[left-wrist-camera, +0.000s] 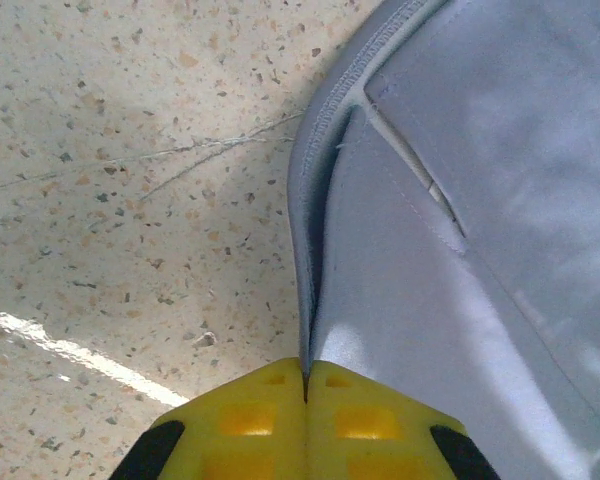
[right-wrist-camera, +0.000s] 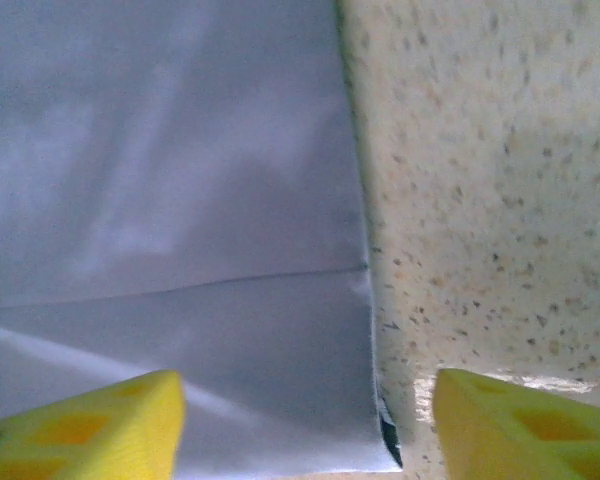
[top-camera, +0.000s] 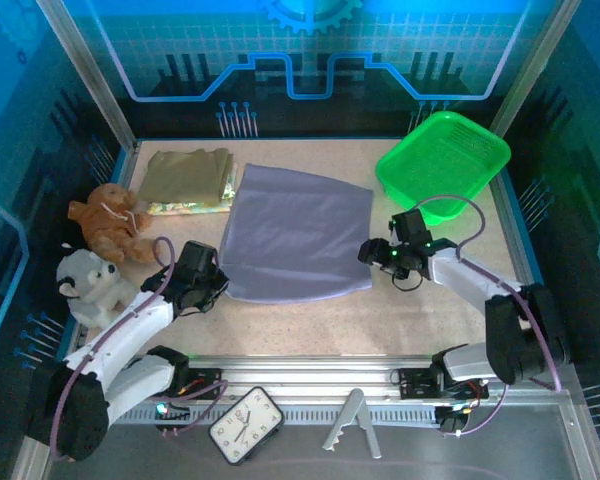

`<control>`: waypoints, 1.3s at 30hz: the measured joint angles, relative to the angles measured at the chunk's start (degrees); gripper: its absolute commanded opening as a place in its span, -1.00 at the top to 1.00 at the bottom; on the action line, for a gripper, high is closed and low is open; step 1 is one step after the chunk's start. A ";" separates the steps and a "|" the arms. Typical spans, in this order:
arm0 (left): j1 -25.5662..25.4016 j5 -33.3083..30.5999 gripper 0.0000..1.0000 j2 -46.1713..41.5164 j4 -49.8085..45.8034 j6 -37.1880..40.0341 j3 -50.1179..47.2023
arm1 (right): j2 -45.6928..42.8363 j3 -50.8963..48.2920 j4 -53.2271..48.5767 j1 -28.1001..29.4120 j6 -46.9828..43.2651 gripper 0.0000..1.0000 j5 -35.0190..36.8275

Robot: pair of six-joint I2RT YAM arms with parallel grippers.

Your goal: Fold and stack the skirts

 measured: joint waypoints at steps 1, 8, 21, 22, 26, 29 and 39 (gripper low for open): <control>0.00 0.00 1.00 0.00 0.11 -0.22 0.00 | 0.83 -0.44 -0.04 0.04 0.57 -0.20 -0.31; 0.02 0.00 1.00 0.07 0.13 -0.42 0.00 | 1.05 -4.02 -0.57 1.84 6.14 -0.09 -0.44; 0.00 0.02 1.00 2.67 0.37 -0.37 0.00 | 0.83 -5.42 0.52 4.24 10.03 0.10 -1.53; 0.00 0.02 1.00 2.67 0.37 -0.37 0.00 | 0.85 -5.44 0.59 4.28 10.23 0.11 -1.51; 0.02 0.02 1.00 2.67 0.37 -0.37 0.00 | 1.60 -5.46 1.79 4.28 10.49 0.16 -1.51; 0.00 0.00 1.00 2.67 0.37 -0.37 0.00 | 2.36 -5.49 2.56 4.31 10.69 0.19 -1.51; 0.02 -0.02 1.00 2.64 0.33 -0.35 0.00 | 2.64 -5.99 4.31 4.61 10.97 1.00 -1.16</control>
